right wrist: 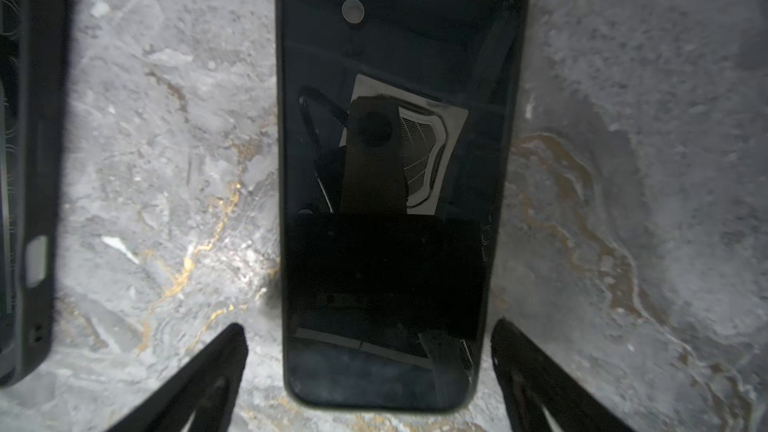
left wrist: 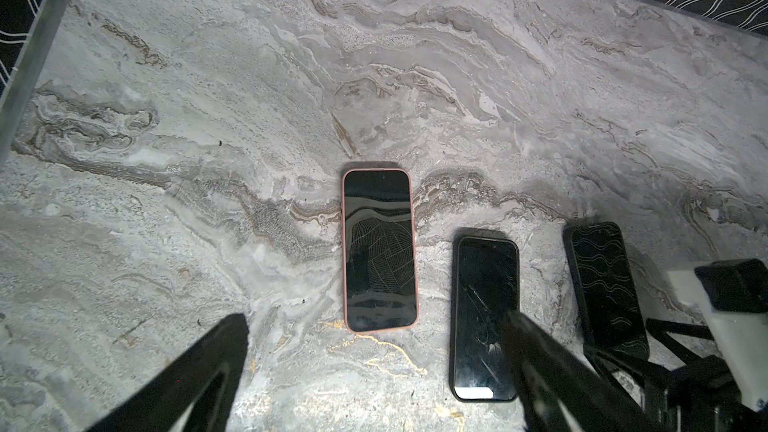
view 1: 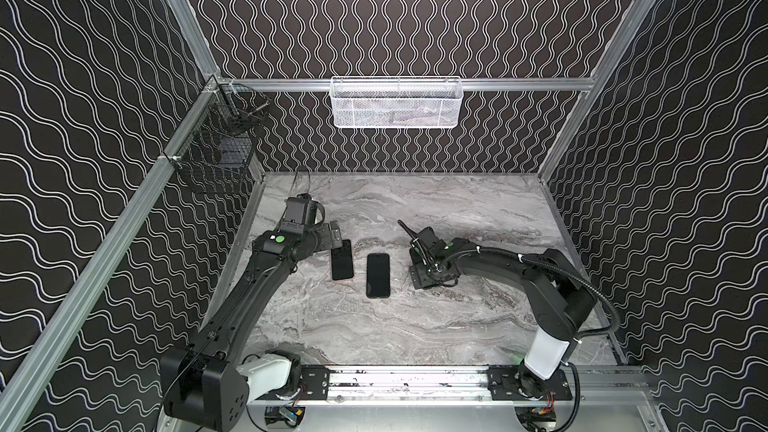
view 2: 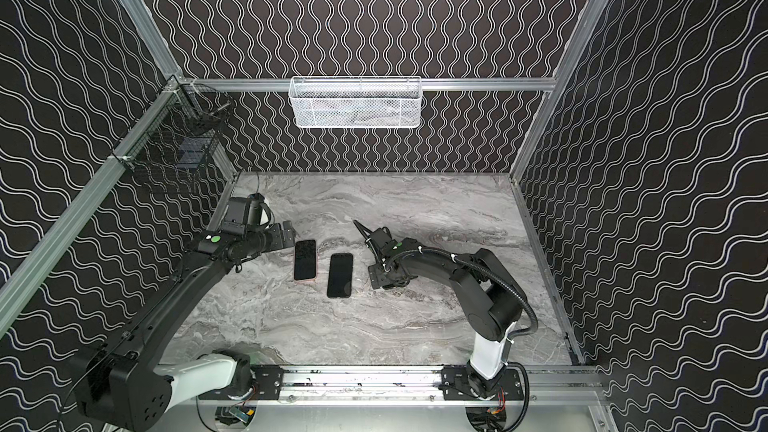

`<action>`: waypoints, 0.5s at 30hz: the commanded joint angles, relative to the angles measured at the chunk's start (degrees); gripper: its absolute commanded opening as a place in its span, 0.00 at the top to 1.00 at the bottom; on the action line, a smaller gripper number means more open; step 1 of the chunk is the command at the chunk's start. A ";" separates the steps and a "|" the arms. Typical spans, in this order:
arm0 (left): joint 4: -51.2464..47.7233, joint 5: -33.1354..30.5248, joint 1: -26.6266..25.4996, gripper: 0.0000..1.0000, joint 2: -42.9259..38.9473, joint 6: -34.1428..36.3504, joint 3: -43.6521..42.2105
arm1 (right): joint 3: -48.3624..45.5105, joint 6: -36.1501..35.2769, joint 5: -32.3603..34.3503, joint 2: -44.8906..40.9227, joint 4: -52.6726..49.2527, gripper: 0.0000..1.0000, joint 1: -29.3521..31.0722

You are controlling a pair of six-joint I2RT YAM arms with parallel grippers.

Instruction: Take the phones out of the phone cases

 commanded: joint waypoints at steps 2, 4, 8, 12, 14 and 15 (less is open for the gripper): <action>0.98 0.54 -0.07 0.01 0.49 -0.67 0.17 | 1.59 -0.56 0.73 1.35 0.89 0.07 0.08; 0.81 0.56 -0.08 0.01 0.56 -0.67 0.27 | 1.84 -0.73 0.59 1.85 1.24 0.09 0.00; 0.78 0.80 0.00 0.01 0.52 -0.67 0.46 | 2.84 -0.48 0.91 3.06 0.42 0.10 -0.08; 0.57 0.45 0.00 0.01 0.63 -0.59 0.42 | 2.21 -0.39 0.77 3.26 0.63 0.11 -0.40; 0.48 0.40 -0.03 0.01 0.76 -0.58 0.49 | 1.74 -0.24 0.39 3.27 0.88 0.12 -0.69; 0.46 0.36 -0.05 0.01 0.81 -0.56 0.58 | 1.51 -0.14 0.43 3.35 0.93 0.12 -0.86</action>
